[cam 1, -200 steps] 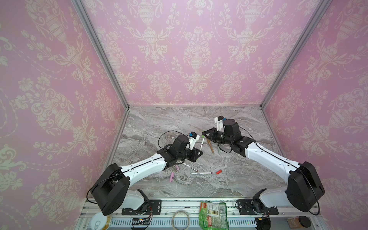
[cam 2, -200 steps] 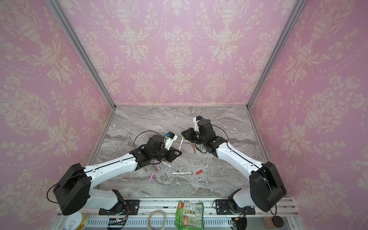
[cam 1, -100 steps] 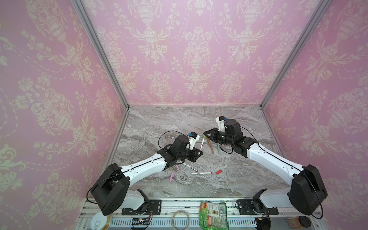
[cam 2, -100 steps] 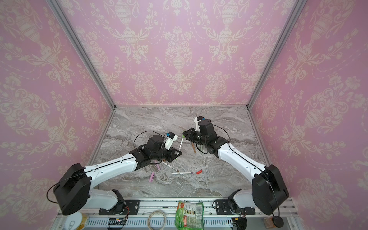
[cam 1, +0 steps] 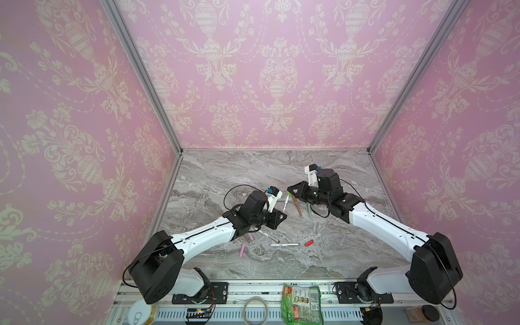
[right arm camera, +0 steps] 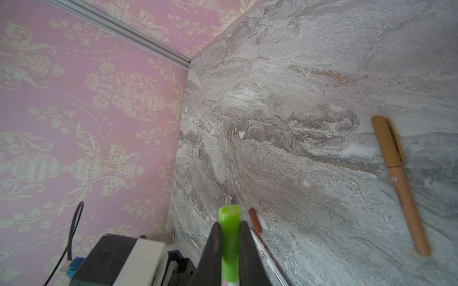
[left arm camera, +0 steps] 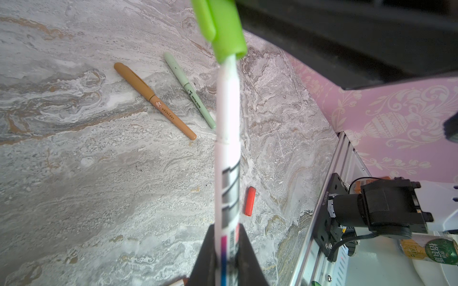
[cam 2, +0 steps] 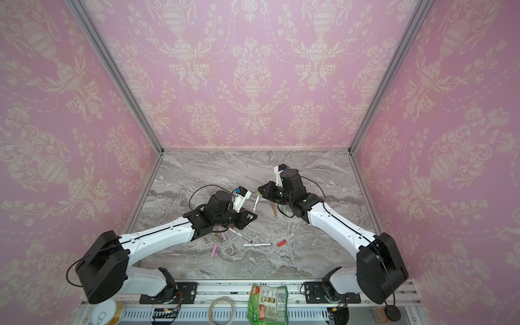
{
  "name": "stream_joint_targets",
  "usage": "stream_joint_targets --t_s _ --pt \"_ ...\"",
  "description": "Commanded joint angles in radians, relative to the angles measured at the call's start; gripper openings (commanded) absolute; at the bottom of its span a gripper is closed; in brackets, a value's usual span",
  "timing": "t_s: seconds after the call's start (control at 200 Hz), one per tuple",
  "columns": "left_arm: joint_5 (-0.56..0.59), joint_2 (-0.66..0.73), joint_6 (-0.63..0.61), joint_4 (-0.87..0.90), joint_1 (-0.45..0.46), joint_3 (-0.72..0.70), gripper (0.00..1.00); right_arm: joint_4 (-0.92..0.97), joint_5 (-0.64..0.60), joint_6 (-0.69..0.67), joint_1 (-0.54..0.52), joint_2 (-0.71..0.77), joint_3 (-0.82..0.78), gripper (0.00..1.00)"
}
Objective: Insert pens into pen caps
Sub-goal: Put on the pen cap to the pen.
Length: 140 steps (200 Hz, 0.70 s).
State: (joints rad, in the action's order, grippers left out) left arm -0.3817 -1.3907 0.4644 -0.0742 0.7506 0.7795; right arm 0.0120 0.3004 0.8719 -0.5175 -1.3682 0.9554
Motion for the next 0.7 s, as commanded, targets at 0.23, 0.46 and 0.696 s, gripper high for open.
stream_joint_targets --t_s 0.23,0.46,0.696 --pt "0.042 -0.007 -0.004 -0.02 0.003 0.024 0.0 -0.017 0.019 0.002 0.001 0.052 -0.013 0.0" --pt "0.051 -0.005 0.002 -0.028 0.003 0.024 0.0 -0.015 0.023 0.002 -0.003 0.063 -0.016 0.0" --pt "0.058 -0.005 0.0 -0.03 0.003 0.027 0.0 -0.01 0.021 0.0 -0.007 0.072 -0.02 0.0"
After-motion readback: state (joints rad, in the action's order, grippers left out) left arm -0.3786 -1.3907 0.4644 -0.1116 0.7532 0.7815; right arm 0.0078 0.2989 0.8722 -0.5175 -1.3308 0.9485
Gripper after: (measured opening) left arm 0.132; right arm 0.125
